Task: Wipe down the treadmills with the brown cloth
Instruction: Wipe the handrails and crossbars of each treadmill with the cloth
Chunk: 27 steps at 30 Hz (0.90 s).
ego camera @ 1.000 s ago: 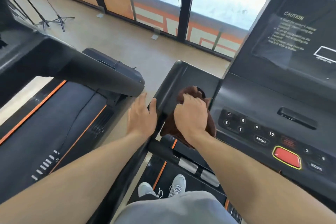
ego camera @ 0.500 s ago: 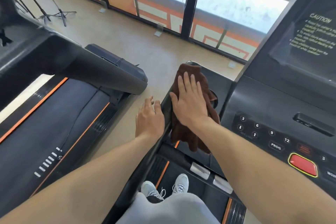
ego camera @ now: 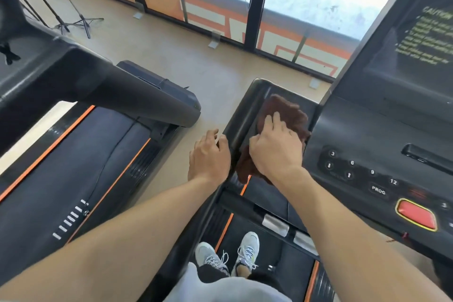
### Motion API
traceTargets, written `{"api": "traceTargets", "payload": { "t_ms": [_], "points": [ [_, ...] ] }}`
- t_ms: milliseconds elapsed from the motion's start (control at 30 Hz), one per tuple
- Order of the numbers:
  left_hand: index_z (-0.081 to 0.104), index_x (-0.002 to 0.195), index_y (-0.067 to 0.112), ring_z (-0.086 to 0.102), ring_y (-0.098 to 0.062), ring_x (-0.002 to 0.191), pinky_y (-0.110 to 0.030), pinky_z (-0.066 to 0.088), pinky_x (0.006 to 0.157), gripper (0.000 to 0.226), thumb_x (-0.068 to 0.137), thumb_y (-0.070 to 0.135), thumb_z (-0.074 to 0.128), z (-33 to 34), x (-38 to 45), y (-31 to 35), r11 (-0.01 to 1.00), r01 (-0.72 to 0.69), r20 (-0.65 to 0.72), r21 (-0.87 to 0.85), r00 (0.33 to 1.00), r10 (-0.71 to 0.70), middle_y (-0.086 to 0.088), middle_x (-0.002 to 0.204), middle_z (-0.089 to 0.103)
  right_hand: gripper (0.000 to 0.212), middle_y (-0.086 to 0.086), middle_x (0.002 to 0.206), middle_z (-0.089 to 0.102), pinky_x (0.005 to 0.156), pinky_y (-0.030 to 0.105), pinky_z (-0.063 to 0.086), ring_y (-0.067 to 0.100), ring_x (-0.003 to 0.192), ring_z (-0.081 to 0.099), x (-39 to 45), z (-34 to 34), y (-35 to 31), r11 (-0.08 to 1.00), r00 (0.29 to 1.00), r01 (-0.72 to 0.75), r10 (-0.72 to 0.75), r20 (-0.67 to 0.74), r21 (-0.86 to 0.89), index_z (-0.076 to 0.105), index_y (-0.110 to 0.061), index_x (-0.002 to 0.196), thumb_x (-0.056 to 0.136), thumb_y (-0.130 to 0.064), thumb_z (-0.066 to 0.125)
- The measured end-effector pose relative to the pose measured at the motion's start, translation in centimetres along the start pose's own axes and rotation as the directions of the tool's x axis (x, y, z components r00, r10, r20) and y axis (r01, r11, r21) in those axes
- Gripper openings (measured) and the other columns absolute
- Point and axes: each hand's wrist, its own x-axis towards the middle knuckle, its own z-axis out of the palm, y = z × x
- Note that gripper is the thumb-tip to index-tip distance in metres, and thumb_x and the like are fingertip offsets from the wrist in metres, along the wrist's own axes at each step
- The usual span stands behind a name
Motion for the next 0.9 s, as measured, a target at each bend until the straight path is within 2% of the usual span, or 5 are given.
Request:
{"api": "traceTargets", "payload": {
  "t_ms": [67,367,500,700,900],
  "points": [
    [0.048,0.145,0.022,0.045,-0.022,0.132,-0.043,0.033,0.113,0.044,0.108,0.039,0.029,-0.1,-0.1,0.2,1.0,-0.019,0.019,0.019,1.0,0.018,0.0,0.143,0.057,0.043,0.015,0.131,0.063,0.11,0.041,0.034,0.032,0.12,0.056,-0.6,-0.9,0.8,0.999,0.999,-0.014,0.015,0.045,-0.036,0.06,-0.008,0.124,0.102,-0.034,0.033],
    [0.053,0.14,0.021,0.051,-0.027,0.124,-0.046,0.037,0.109,0.044,0.108,0.04,0.03,-0.3,-0.3,0.5,0.999,-0.005,0.019,0.036,1.0,0.005,-0.004,0.132,0.062,0.034,0.008,0.092,0.061,0.079,0.037,0.036,0.03,0.081,0.051,1.9,-2.6,0.9,0.995,0.981,0.067,-0.053,0.187,-0.069,0.061,-0.015,0.086,0.099,-0.04,0.04],
    [0.055,0.136,0.021,0.054,-0.027,0.118,-0.046,0.04,0.106,0.042,0.108,0.039,0.029,-0.3,-0.3,0.6,0.999,-0.007,0.025,0.032,1.0,0.006,-0.003,0.128,0.064,0.027,0.008,0.109,0.066,0.079,0.037,0.046,0.031,0.092,0.058,3.1,-5.4,2.0,0.978,0.941,0.156,-0.104,0.322,-0.14,0.053,-0.02,0.084,0.093,-0.044,0.047],
    [0.058,0.13,0.022,0.05,-0.02,0.106,-0.043,0.04,0.101,0.04,0.107,0.039,0.029,-0.1,0.1,0.2,1.0,-0.006,0.021,0.015,1.0,0.006,0.0,0.119,0.065,0.06,0.016,0.147,0.044,0.111,0.047,0.032,0.038,0.131,0.046,2.1,-3.0,0.4,0.956,0.903,0.15,-0.029,0.428,-0.253,0.044,-0.007,0.146,0.099,-0.043,0.039],
    [0.06,0.13,0.02,0.054,-0.025,0.11,-0.044,0.042,0.098,0.045,0.106,0.044,0.03,-0.1,0.0,0.3,0.999,0.005,0.034,0.052,0.999,-0.006,-0.003,0.119,0.067,0.035,0.012,0.118,0.066,0.08,0.036,0.046,0.033,0.096,0.059,2.3,-4.2,2.0,0.98,0.94,0.158,-0.114,0.32,-0.117,0.069,-0.012,0.108,0.086,-0.033,0.052]
  ]
}}
